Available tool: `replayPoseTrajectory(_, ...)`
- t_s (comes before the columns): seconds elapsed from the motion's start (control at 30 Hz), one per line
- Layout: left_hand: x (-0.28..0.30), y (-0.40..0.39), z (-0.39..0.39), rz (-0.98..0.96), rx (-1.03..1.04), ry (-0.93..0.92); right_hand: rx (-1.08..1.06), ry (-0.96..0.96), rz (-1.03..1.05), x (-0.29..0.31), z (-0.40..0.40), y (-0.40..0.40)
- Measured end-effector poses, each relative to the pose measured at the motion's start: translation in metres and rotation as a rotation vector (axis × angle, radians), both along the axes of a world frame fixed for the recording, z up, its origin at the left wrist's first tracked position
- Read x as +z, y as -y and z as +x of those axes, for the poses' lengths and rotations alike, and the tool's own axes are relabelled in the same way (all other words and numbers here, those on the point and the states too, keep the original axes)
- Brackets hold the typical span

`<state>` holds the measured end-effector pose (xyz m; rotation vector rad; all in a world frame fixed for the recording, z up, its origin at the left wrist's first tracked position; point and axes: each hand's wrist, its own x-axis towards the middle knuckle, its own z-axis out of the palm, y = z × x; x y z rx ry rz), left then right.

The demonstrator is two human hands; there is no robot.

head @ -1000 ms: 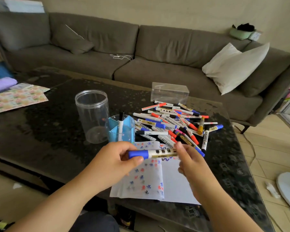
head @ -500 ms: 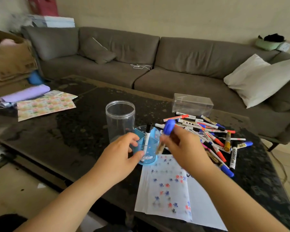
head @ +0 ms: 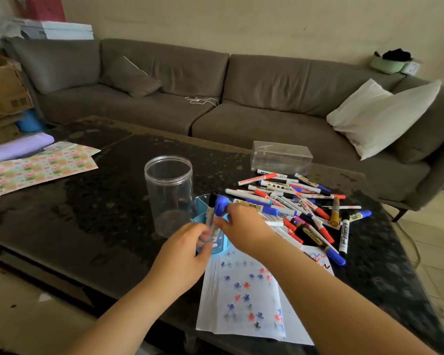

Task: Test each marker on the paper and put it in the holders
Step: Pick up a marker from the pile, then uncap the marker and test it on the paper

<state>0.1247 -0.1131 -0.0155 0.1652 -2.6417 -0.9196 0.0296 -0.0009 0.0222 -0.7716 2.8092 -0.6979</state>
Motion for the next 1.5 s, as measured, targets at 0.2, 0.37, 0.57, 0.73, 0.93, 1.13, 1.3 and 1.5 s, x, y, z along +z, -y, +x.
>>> replayPoseTrajectory(0.2, -0.020, -0.028, -0.009, 0.055, -0.048, 0.118, -0.020, -0.006, -0.187, -0.014, -0.006, -0.036)
replayPoseTrajectory(0.37, -0.031, -0.047, -0.024, 0.065, -0.134, 0.161, -0.227, -0.007, -0.046, -0.046, -0.022, -0.102)
replayPoseTrajectory(0.57, -0.038, -0.066, -0.048, 0.038, -0.176, 0.173, -0.390, 0.002, 0.145, -0.075, -0.036, -0.146)
replayPoseTrajectory(0.73, -0.040, -0.073, -0.055, 0.038, -0.194, 0.179, -0.390, 0.015, 0.171, -0.086, -0.035, -0.149)
replayPoseTrajectory(0.93, -0.026, -0.079, -0.049, 0.099, -0.174, 0.119, -0.442, -0.028, -0.289, -0.051, -0.016, -0.161)
replayPoseTrajectory(1.13, 0.018, -0.108, -0.032, 0.373, -0.182, 0.042, -0.390, 0.354, -0.819, -0.002, 0.034, -0.163)
replayPoseTrajectory(1.3, 0.035, -0.133, -0.011, 1.003, -0.349, 0.332, -0.261, 0.693, -1.095, 0.005, 0.079, -0.158)
replayPoseTrajectory(1.5, 0.049, -0.142, 0.013, 1.361, -0.532, 0.349, -0.147, 0.956, -1.246, 0.014, 0.111, -0.160)
